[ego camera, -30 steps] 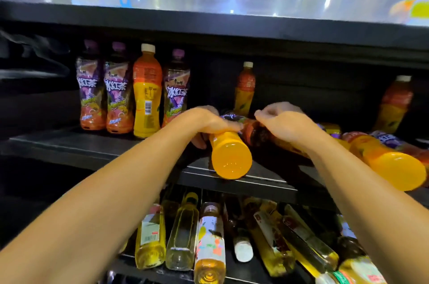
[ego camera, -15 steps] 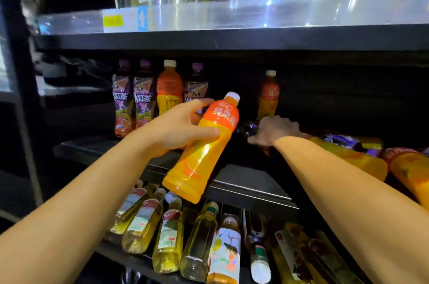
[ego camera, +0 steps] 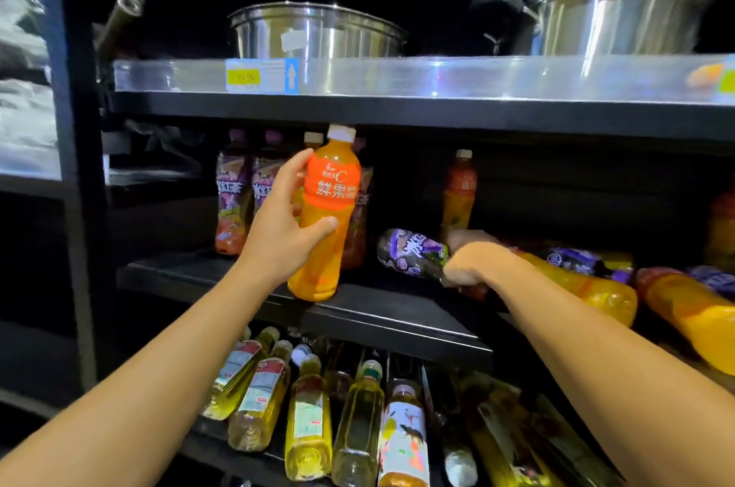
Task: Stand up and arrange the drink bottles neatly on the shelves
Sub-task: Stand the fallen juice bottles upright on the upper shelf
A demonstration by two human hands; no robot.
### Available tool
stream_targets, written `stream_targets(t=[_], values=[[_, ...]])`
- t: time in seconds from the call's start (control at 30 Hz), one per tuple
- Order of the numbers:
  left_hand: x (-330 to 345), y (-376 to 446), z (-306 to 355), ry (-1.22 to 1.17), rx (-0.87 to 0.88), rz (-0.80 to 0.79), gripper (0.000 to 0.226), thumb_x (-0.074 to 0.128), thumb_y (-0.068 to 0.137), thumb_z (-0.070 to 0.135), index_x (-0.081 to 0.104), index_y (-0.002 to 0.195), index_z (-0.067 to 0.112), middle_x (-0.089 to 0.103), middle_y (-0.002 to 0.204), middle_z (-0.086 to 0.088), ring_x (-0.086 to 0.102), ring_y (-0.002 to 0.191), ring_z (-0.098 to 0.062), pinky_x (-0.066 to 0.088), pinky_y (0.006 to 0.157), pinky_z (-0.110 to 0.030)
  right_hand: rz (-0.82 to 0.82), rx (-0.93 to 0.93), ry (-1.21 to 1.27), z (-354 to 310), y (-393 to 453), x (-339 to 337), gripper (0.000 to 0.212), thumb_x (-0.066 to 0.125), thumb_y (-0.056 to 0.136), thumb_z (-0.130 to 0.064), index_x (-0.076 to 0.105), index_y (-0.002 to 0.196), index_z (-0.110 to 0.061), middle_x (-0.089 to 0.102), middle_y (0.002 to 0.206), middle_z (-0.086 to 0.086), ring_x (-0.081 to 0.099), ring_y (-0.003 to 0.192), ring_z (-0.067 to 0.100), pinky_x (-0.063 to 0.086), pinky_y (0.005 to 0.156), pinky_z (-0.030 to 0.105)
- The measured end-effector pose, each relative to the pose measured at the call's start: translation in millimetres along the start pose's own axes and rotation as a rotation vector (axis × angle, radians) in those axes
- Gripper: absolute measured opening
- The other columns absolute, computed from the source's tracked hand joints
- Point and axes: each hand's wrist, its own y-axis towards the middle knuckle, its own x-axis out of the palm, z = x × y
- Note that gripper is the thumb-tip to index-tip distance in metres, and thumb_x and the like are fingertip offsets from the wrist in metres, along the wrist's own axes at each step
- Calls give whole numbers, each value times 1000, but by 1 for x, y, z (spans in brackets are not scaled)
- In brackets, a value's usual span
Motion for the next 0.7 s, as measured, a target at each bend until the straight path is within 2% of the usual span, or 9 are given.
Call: stream_targets(t=[0.1,0.17,0.23,0.3,0.33,0.43,0.5,0.57,0.7], values=[[0,6,-17,-139,-144,42,80,70,88,8,25,151,29,46,143,5,52,122,-8,47,100,-33,114,47,135,9,-4,10,43,72,80,-27,61,120,-17,64,116,8,62,104,29,48,79,28],[2,9,-27,-131,-201,49,75,70,89,17,27,150,26,51,139,1,58,117,-13,49,99,-40,202,33,335,19,-6,15,54,75,79,-30,55,128,-18,59,126,9,57,115,30,46,91,31],[6,9,-34,-71,-235,33,67,70,89,27,35,146,24,59,130,-1,63,109,-19,53,94,-43,268,-16,596,25,-12,22,62,77,79,-26,49,134,-18,58,123,6,57,112,25,46,91,28],[12,6,-37,-48,-265,1,59,70,89,32,41,141,24,63,122,1,64,106,-19,55,91,-45,273,-73,884,23,-20,30,57,76,82,-21,47,131,-19,63,108,-1,62,94,13,48,78,21],[15,4,-38,-44,-265,-12,59,70,89,34,42,140,24,63,122,2,63,107,-18,54,91,-45,248,-98,987,21,-23,35,56,75,83,-22,46,131,-20,65,103,-4,63,90,10,51,78,22],[18,-3,-41,-26,-272,-26,56,69,90,34,45,139,23,63,121,4,63,107,-16,54,86,-36,142,-157,1222,10,-26,44,55,70,89,-21,39,135,-19,66,108,-4,66,98,13,53,89,30],[19,-7,-40,2,-280,-29,51,68,91,32,47,136,22,62,118,5,62,103,-14,51,77,-27,83,-193,1298,3,-26,46,54,65,93,-18,36,138,-16,64,117,1,64,105,15,51,94,31],[18,-8,-39,32,-275,-37,48,67,91,32,50,134,21,62,116,6,62,102,-13,49,73,-24,64,-216,1235,-1,-21,48,57,64,93,-21,34,141,-15,61,126,2,62,111,15,49,101,36],[14,-5,-38,102,-264,-37,40,69,90,32,53,125,21,62,113,6,61,102,-13,51,79,-29,25,-233,1077,-16,-13,45,63,65,92,-27,31,144,-15,58,132,1,57,118,16,47,103,37]])
